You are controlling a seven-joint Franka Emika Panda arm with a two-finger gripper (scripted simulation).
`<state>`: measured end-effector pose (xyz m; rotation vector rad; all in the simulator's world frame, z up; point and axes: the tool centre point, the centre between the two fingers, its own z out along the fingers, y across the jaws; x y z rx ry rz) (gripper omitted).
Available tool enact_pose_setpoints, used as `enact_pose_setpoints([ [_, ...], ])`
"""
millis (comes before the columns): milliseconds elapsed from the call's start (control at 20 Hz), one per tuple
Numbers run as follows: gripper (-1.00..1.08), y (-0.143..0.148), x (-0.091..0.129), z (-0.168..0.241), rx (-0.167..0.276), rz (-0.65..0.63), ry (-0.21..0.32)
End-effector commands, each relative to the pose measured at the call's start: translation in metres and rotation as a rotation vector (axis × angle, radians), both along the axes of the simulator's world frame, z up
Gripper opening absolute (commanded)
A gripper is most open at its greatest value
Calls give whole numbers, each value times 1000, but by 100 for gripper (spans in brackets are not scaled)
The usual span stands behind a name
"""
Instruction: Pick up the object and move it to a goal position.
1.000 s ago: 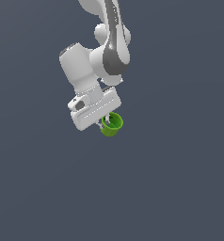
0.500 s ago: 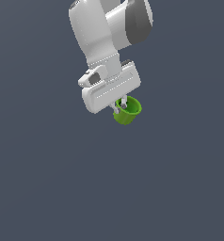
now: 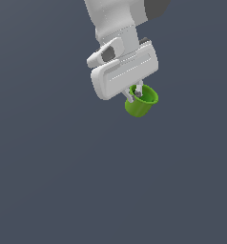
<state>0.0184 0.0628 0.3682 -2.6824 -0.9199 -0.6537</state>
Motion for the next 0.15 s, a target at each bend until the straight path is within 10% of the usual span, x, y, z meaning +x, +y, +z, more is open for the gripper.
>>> enact_pose_setpoints([
  [0,-100,3,1,7,0,-1,-1],
  [100,-100,4,1,9,0,-2,-1],
])
